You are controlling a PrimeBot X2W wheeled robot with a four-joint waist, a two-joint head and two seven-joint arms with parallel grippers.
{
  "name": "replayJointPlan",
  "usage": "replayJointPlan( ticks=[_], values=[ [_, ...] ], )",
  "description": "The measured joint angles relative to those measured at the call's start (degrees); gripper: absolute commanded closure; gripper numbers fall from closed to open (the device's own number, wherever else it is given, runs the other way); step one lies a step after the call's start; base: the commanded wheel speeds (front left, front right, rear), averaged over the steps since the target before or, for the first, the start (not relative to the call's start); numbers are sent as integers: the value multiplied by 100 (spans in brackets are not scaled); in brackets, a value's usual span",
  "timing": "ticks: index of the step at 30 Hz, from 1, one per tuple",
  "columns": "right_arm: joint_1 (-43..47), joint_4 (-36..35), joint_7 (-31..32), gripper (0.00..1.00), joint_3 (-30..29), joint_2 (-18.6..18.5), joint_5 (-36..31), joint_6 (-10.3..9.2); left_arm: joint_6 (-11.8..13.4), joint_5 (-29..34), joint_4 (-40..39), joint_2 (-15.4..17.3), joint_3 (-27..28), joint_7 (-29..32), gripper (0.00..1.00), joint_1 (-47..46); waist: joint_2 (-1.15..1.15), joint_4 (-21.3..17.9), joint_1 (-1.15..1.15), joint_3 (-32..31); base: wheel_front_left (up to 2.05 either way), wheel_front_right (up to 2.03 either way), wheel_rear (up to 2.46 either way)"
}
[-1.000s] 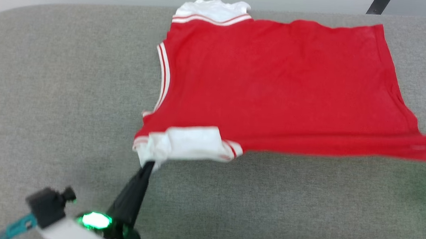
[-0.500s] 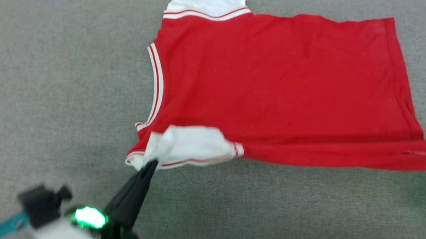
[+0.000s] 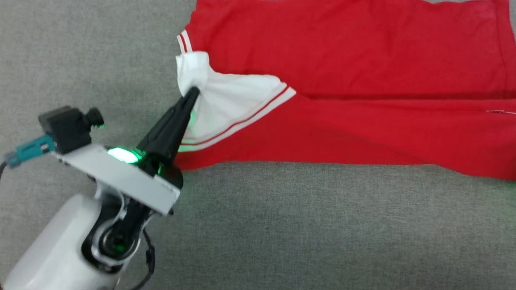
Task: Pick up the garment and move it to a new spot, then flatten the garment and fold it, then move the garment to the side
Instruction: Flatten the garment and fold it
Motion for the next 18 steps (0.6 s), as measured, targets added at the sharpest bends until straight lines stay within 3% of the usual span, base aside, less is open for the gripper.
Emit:
replayJointPlan(
  ticks=[7, 15, 17, 18],
  values=[
    [-348, 738, -222, 100, 92, 237, -58, 0, -33, 290, 1204, -305, -122, -225, 100, -522, 0, 11, 0, 230, 0, 0, 0],
    [-521, 1105, -516, 100, 425, 283, -100, 0, -86, 514, 2207, -560, -272, -376, 100, -986, 0, 33, 0, 469, 0, 0, 0],
    [-587, 1157, -572, 100, 522, 258, -103, 0, -93, 681, 2402, -564, -389, -353, 85, -1114, 0, 39, 0, 499, 0, 0, 0],
    [-619, 1180, -602, 100, 563, 253, -121, 0, -93, 751, 2495, -564, -436, -354, 82, -1182, 0, 42, 0, 503, 0, 0, 0]
  ],
)
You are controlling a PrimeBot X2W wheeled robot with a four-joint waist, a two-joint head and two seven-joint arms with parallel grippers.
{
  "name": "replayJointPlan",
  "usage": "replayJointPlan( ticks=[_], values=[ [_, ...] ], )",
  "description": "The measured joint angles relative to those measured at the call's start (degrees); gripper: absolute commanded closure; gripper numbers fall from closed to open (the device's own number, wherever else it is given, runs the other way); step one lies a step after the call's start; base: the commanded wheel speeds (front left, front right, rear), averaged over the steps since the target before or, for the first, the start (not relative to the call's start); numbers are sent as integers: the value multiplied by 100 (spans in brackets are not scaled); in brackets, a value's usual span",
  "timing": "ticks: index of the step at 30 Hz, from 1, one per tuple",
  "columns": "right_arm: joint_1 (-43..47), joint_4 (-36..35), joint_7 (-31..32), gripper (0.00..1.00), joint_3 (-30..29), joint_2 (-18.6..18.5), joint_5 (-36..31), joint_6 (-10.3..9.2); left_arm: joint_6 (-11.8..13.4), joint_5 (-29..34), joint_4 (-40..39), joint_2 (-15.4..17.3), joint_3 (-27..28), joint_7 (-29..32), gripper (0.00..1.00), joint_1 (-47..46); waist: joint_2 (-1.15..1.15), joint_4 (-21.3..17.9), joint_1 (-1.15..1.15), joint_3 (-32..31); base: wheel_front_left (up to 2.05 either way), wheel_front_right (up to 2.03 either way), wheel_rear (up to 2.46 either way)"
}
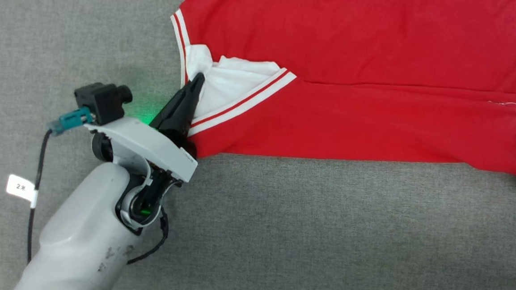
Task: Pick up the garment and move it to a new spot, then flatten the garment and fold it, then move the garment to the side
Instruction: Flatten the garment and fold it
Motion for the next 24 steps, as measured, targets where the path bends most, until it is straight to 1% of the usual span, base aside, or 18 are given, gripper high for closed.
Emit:
replayJointPlan(
  ticks=[1, 3, 4, 5, 6, 7, 8, 9, 12, 15, 16, 17, 19, 23, 24],
  values=[
    [-29, 25, -36, 100, 49, 4, -22, 0, 0, 81, 98, 3, -42, -29, 79, -53, 0, 0, 0, -6, 0, 0, 0],
    [-112, 99, -124, 100, 215, 31, -23, 0, -42, 169, 313, -13, -104, -51, 68, -119, 0, -2, 0, -62, 0, 0, 0],
    [-124, 120, -146, 100, 275, 43, -23, 0, -51, 166, 366, -15, -111, -48, 60, -126, 0, -2, 0, -92, 0, 0, 0],
    [-124, 145, -187, 100, 344, 54, -24, 0, -69, 181, 426, -1, -146, -38, 47, -131, 0, -1, 0, -128, 0, 0, 0],
    [-124, 178, -237, 75, 387, 71, -26, 0, -74, 229, 476, 33, -179, -21, 0, -130, 0, 0, 0, -167, 0, 0, 0],
    [-124, 229, -300, 55, 411, 97, -36, 0, -73, 275, 511, 71, -207, -15, 0, -127, 0, 1, 0, -212, 0, 0, 0],
    [-123, 288, -365, 5, 426, 120, -58, 0, -40, 316, 539, 148, -214, -1, 0, -119, 0, 4, 0, -265, 0, 0, 0],
    [-122, 326, -425, 0, 437, 140, -74, 0, -10, 314, 552, 253, -192, 24, 0, -71, 0, 5, 0, -322, 0, 0, 0],
    [-93, 342, -589, 0, 479, 224, -68, 0, 71, 336, 402, 531, -208, 145, 0, 157, 0, 14, 0, -522, 0, 0, 0],
    [3, 319, -749, 0, 460, 241, -57, 0, 224, 498, 21, 934, -299, 470, 0, 258, 0, 28, 0, -748, 0, 0, 0],
    [3, 319, -749, 0, 460, 241, -57, 0, 224, 498, 21, 934, -299, 470, 0, 258, 0, 28, 0, -748, 0, 0, 0],
    [54, 300, -853, 0, 419, 267, -67, 0, 324, 543, -335, 1239, -308, 748, 0, 265, 0, 37, 0, -908, 0, 0, 0],
    [118, 257, -925, 0, 371, 311, -67, 0, 438, 565, -740, 1500, -342, 1121, 0, 268, 0, 46, 0, -1071, 0, 0, 0],
    [243, 175, -957, 0, 347, 415, -83, 0, 637, 444, -1480, 1912, -478, 2170, 0, 215, 0, 50, 0, -1377, 0, 0, 0],
    [243, 175, -957, 0, 347, 415, -83, 0, 637, 444, -1480, 1912, -478, 2170, 0, 215, 0, 50, 0, -1377, 0, 0, 0]
  ],
)
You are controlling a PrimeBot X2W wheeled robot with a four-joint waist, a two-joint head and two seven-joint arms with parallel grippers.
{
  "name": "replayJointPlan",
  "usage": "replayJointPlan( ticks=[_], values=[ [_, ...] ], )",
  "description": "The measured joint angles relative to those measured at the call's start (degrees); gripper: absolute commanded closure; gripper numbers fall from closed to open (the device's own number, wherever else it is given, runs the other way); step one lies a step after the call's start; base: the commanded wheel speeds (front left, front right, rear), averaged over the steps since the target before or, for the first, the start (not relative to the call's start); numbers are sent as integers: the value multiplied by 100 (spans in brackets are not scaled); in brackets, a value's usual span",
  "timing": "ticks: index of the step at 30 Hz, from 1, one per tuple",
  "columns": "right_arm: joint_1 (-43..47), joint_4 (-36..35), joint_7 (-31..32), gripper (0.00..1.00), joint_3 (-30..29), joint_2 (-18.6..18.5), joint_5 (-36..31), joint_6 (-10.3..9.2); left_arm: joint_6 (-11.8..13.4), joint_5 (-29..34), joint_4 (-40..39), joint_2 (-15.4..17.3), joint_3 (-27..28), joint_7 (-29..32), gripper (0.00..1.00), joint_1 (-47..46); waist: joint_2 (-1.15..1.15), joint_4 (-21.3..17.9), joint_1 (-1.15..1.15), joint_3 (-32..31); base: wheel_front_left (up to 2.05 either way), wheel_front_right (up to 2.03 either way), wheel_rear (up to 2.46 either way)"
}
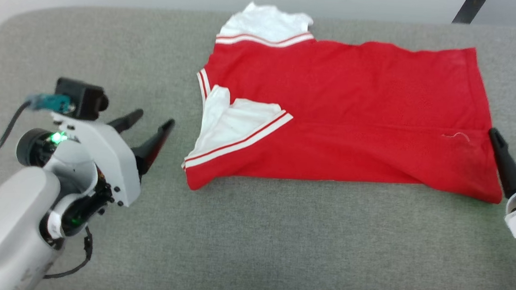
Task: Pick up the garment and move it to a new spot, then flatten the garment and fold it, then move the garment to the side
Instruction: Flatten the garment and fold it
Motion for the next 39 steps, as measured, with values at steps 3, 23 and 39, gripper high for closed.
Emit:
replayJointPlan(
  ticks=[3, 23, 39],
  values=[
    [65, -40, 10, 0, 23, 77, -49, 0, 189, -190, -308, 218, -198, 1016, 0, -159, 0, -24, 0, -184, 0, 0, 0],
    [201, -307, 10, 0, -196, 237, -154, 0, 322, -1133, 1100, -144, -575, 2895, 0, -536, 0, -805, 0, 107, 0, 0, 0],
    [-122, -309, 1165, 0, 311, -129, -542, 0, -92, -1267, 1658, -520, -601, 2864, 100, -845, 0, -784, 0, 315, 0, 0, 0]
  ],
)
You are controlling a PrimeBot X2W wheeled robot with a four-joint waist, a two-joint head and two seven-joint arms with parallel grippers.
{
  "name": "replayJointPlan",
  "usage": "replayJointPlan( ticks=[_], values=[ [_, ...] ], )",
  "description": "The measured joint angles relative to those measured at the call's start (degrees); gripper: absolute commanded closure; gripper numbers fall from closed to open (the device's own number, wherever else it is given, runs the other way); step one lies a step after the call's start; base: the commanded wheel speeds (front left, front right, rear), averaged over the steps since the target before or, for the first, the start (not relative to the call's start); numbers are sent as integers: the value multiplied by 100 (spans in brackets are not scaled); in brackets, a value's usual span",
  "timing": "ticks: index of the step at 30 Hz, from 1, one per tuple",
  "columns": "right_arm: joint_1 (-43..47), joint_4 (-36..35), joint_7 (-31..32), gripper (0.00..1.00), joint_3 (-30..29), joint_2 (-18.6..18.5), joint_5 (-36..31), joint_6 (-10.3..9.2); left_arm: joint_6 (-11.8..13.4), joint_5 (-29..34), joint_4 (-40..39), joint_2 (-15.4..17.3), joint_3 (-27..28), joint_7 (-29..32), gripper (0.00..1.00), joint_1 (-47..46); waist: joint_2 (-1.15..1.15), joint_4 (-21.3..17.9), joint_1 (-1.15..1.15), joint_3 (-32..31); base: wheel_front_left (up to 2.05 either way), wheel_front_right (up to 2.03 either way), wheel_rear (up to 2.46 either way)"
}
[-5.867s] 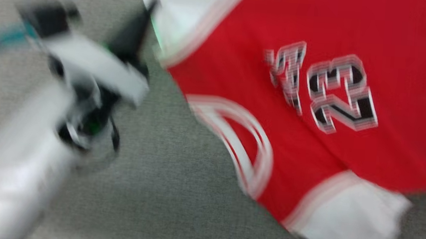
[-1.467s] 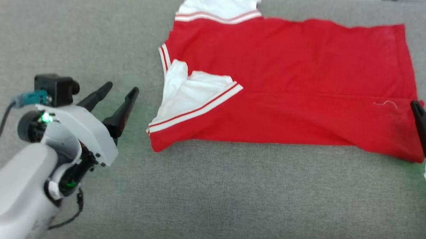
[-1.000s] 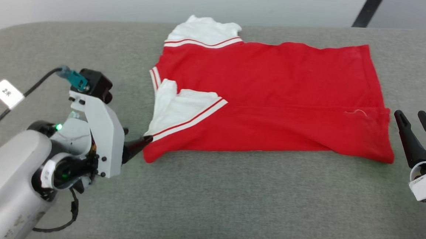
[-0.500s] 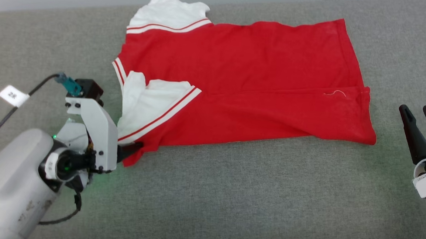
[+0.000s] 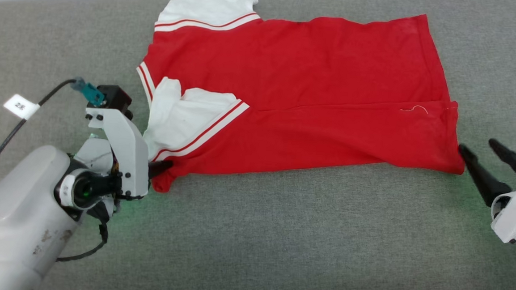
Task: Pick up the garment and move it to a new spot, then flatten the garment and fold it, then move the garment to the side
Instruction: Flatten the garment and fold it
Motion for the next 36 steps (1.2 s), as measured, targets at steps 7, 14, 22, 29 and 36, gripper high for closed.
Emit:
replayJointPlan(
  ticks=[7, 14, 22, 29, 36],
  values=[
    [-730, 297, 1631, 0, 512, -223, -134, 0, -147, 4, 107, -159, -14, -169, 100, -27, 0, 72, 0, 28, 0, 0, 0],
    [-1312, 886, 2660, 0, 949, -280, -287, 0, -281, 66, 174, -420, -107, -249, 100, -169, 0, 237, 0, 93, 0, 0, 0],
    [-1549, 1326, 2629, 100, 994, -148, -264, 0, -436, 79, 339, -630, -135, -377, 100, -266, 0, 439, 0, 185, 0, 0, 0],
    [-1600, 1462, 2470, 100, 1065, -99, -171, 0, -537, 18, 512, -703, -112, -502, 100, -247, 0, 502, 0, 105, 0, 0, 0],
    [-1310, 1377, 2325, 100, 1124, -253, 1, 0, -594, -18, 158, -481, -67, -762, 100, 213, 0, 508, 0, -115, 0, 0, 0]
  ],
)
